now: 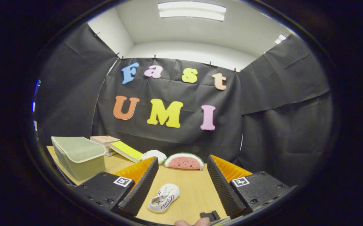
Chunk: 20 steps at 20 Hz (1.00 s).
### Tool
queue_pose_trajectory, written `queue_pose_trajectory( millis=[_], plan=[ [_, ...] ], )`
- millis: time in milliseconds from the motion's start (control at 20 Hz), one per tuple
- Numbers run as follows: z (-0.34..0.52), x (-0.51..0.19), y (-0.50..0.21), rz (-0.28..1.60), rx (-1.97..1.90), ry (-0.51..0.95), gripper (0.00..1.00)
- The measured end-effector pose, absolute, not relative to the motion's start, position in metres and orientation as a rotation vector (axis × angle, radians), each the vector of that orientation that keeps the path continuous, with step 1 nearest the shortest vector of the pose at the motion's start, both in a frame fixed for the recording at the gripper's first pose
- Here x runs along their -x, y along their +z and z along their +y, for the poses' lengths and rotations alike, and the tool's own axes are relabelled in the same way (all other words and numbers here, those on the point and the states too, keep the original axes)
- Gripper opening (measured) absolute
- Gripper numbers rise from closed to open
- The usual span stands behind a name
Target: Open the storage box then place both shoes into the box .Put the left shoe in first, then the right shoe, with the right side of both shoes facing outward in a uniform manner.
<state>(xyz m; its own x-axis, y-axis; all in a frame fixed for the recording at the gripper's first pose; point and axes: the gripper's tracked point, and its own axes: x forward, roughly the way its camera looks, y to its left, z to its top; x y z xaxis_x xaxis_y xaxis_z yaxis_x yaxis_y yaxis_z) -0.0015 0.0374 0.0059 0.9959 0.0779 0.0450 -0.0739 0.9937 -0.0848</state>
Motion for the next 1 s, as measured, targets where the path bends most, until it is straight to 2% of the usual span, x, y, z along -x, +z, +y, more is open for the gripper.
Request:
queue_pose_trajectory(
  millis=[600,1000],
  plan=[
    [0.11,-0.012,-0.016,0.036,-0.039,0.285,1.0],
    [0.219,-0.025,-0.035,0.127,-0.215,0.57,1.0]
  ],
)
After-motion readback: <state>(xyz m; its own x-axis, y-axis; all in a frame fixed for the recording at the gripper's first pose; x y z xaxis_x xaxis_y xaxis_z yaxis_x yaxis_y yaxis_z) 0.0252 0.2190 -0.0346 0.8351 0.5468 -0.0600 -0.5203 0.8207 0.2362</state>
